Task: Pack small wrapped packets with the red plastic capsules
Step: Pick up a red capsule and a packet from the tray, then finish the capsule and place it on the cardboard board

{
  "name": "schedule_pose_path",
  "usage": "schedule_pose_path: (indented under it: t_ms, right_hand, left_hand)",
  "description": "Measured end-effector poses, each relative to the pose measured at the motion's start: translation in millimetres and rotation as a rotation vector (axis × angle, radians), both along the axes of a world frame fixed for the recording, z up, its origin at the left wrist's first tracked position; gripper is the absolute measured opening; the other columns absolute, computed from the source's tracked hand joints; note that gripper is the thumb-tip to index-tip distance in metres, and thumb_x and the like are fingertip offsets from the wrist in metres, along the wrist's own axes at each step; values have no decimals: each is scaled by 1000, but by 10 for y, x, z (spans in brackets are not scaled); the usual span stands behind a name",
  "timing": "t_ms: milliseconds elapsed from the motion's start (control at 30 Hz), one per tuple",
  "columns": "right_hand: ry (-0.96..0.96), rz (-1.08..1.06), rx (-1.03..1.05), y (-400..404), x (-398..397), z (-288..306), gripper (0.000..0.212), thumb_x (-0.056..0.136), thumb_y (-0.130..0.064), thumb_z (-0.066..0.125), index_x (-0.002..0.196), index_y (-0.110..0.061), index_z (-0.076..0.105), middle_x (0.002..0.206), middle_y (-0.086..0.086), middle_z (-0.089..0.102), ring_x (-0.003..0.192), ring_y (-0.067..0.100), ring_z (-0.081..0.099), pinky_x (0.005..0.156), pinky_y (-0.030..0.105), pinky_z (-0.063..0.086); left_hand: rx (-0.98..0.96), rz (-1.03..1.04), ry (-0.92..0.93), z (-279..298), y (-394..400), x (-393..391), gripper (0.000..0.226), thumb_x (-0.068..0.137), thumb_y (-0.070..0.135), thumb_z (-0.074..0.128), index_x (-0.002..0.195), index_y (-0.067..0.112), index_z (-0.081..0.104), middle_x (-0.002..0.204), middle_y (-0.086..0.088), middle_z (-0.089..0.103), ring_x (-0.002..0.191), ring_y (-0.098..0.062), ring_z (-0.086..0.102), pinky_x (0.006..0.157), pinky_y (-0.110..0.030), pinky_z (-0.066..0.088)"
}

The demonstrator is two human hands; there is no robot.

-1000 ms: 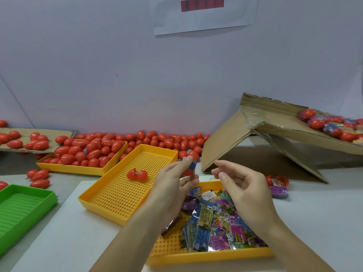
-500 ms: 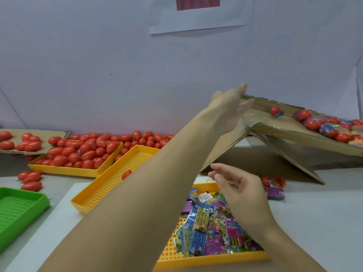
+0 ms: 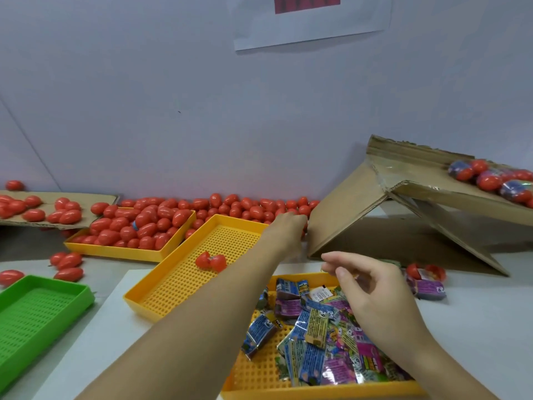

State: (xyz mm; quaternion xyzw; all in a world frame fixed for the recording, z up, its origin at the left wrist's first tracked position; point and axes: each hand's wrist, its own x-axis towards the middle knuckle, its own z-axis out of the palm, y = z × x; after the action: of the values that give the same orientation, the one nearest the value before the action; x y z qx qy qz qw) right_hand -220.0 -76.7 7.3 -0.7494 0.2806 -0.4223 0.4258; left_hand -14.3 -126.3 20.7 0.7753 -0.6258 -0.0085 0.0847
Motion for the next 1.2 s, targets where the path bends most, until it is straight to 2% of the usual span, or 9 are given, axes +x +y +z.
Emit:
schedule_pose_path:
  t_ms: [133,300,433,533,633,700,833,967,1200]
  right_hand:
    - [1,-7,1,-29,-19,5,41,96,-1,56,102,-38,71,92,-26,73,97,-5,67,81,9,52]
    - [94,18,-74,-21,-29,20,35,94,-6,61,94,-40,72,88,-28,71,90,-4,67,77,13,54]
    - [275,101,-184,13,-52,54,19,91,-20,69,88,-37,76,84,-26,70,81,-1,66,69,15,53]
    - [452,176,-238,49,-56,78,4,83,-41,76,86,-40,73,89,-27,67,86,-4,62,74,19,53]
    - [622,237,-210,46,-54,96,33,65,-63,81,89,-44,69,95,-31,61,90,-8,55,70,20,53]
    - [683,265,-209,38,-57,108,36,62,-60,85,90,-42,70,98,-38,57,93,-12,54,67,15,51]
    - [664,272,-236,43,-68,118,10,81,-44,78,76,-47,70,91,-41,60,93,-15,56,66,9,50]
    - [558,172,-296,18,-56,88,24,89,-33,70,73,-49,67,87,-38,64,92,-13,58,73,5,46]
    - [228,-46,-151,3,-42,102,12,86,-25,74,77,-33,74,73,-22,70,74,0,66,66,15,52]
  left_hand:
    - [-18,-9,-113,-112,-26,42,24,97,19,59,119,12,58,122,-12,59,115,-30,49,84,-39,47]
    - [-285,77,-93,-127,128,-23,21,93,11,57,114,9,54,114,-12,59,110,-29,49,72,-32,35]
    - [-537,144,292,-17,331,-117,15,91,14,62,104,7,59,99,-9,62,91,-23,56,73,-33,46]
    - [-680,193,511,68,548,-226,16,89,20,69,101,15,59,88,6,60,75,-6,55,64,-14,43]
    - [-718,189,668,52,810,-366,16,89,25,72,97,25,58,85,15,61,76,4,58,62,-7,43]
    - [-725,202,749,26,972,-435,15,89,27,73,95,27,60,85,14,63,79,6,59,62,-9,46]
    - [-741,240,879,2,1214,-518,11,90,29,72,94,31,62,85,11,66,77,-1,61,62,-17,50]
    - [-672,237,1025,-3,1340,-571,10,89,27,72,95,25,64,89,3,68,82,-15,65,69,-31,59]
    - [-567,209,1442,-32,1349,-660,7,98,8,50,96,14,49,82,-13,65,56,-15,61,47,-24,45]
